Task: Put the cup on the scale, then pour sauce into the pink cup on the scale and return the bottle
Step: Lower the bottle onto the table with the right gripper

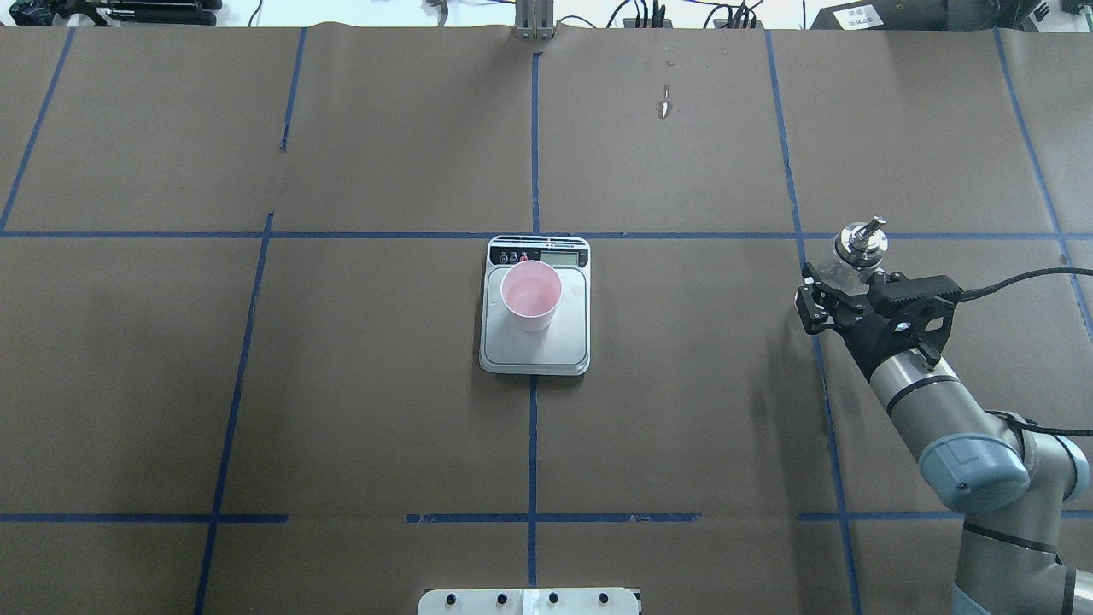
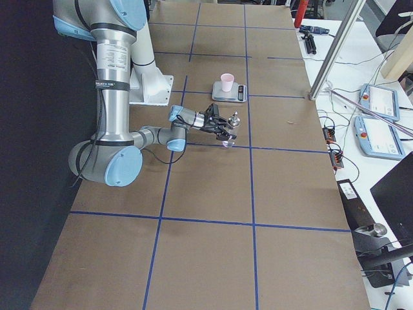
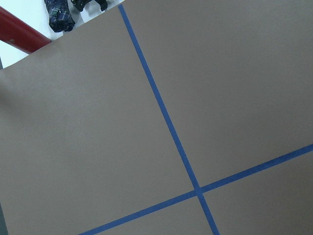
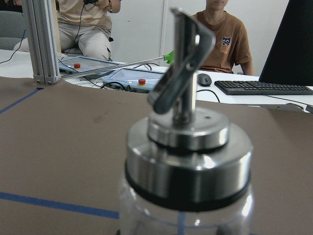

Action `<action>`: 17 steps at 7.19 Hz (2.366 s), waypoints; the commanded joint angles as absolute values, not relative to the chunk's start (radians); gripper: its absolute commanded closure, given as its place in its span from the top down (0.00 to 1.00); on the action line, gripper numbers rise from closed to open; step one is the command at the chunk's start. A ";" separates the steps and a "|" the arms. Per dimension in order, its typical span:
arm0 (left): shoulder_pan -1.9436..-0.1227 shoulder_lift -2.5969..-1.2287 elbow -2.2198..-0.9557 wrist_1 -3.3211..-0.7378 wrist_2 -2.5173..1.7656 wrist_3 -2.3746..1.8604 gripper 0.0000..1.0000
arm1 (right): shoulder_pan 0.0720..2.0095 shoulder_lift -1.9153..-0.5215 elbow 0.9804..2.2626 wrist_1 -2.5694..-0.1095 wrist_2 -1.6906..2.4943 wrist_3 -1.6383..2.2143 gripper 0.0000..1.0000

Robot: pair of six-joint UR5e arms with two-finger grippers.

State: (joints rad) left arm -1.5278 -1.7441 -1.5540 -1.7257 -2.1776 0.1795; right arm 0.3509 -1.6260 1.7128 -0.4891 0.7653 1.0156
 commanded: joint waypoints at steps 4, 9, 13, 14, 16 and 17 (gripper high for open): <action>-1.528 -1.744 -1.552 -1.726 -2.177 0.179 1.00 | 0.348 -1.626 1.717 -0.479 0.778 1.012 0.00; -1.528 -1.744 -1.554 -1.726 -2.177 0.179 1.00 | 0.345 -1.628 1.710 -0.480 0.779 0.996 0.07; -1.528 -1.744 -1.555 -1.726 -2.177 0.179 1.00 | 0.345 -1.628 1.710 -0.480 0.778 0.968 0.31; -1.528 -1.744 -1.555 -1.726 -2.175 0.179 1.00 | 0.344 -1.626 1.712 -0.480 0.778 0.969 0.48; -1.526 -1.744 -1.555 -1.726 -2.177 0.179 1.00 | 0.345 -1.626 1.716 -0.479 0.776 0.971 1.00; -1.526 -1.744 -1.555 -1.726 -2.175 0.179 1.00 | 0.344 -1.626 1.717 -0.479 0.778 0.971 1.00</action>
State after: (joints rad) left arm -1.5270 -1.7442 -1.5555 -1.7257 -2.1762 0.1795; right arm 0.3443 -1.6262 1.7147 -0.4788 0.7767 0.9708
